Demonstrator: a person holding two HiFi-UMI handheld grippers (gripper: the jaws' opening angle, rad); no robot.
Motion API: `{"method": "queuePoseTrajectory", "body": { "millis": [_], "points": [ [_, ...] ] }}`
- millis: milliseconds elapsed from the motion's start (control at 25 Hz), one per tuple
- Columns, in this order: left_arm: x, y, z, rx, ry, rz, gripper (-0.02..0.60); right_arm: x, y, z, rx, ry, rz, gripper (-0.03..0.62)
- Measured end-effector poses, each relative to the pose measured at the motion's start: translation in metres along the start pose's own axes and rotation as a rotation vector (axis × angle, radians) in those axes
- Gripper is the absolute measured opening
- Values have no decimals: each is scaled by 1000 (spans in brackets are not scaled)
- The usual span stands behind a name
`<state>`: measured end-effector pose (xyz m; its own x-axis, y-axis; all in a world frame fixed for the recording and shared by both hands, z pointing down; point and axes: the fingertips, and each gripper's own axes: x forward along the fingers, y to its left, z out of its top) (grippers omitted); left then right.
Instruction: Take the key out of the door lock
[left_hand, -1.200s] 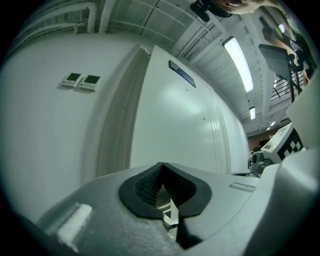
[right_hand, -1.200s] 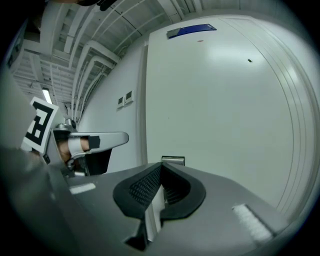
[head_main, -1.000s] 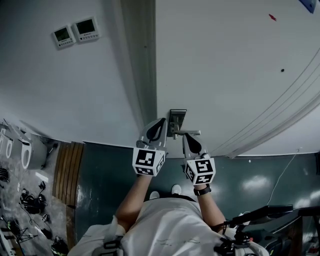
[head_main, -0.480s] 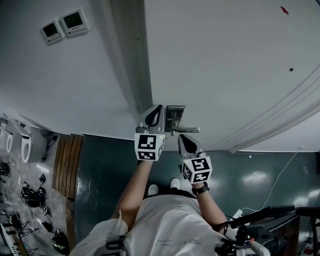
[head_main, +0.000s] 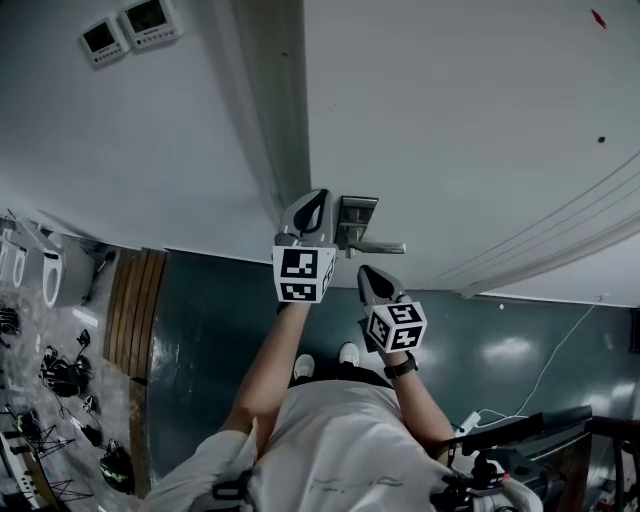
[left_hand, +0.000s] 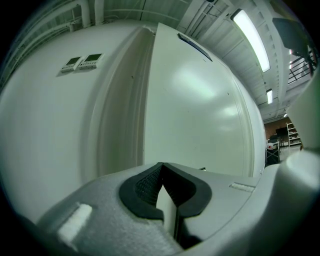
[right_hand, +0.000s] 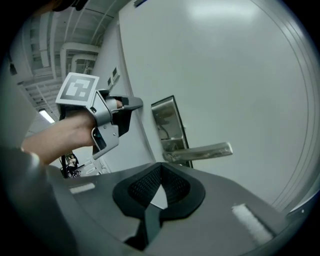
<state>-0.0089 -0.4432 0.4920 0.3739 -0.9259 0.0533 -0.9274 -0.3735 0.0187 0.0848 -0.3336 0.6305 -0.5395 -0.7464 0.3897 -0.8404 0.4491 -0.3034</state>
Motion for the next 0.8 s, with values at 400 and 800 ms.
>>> {"method": "queuePoseTrajectory", "body": {
  "millis": [400,800],
  "points": [
    [-1,1,-2,13,10,-2,0,36,-23,-51,231,52,62,2],
    [-1,3,-2,29,7,5,0,75,-29,-55,588,-4,215,150]
  ]
}}
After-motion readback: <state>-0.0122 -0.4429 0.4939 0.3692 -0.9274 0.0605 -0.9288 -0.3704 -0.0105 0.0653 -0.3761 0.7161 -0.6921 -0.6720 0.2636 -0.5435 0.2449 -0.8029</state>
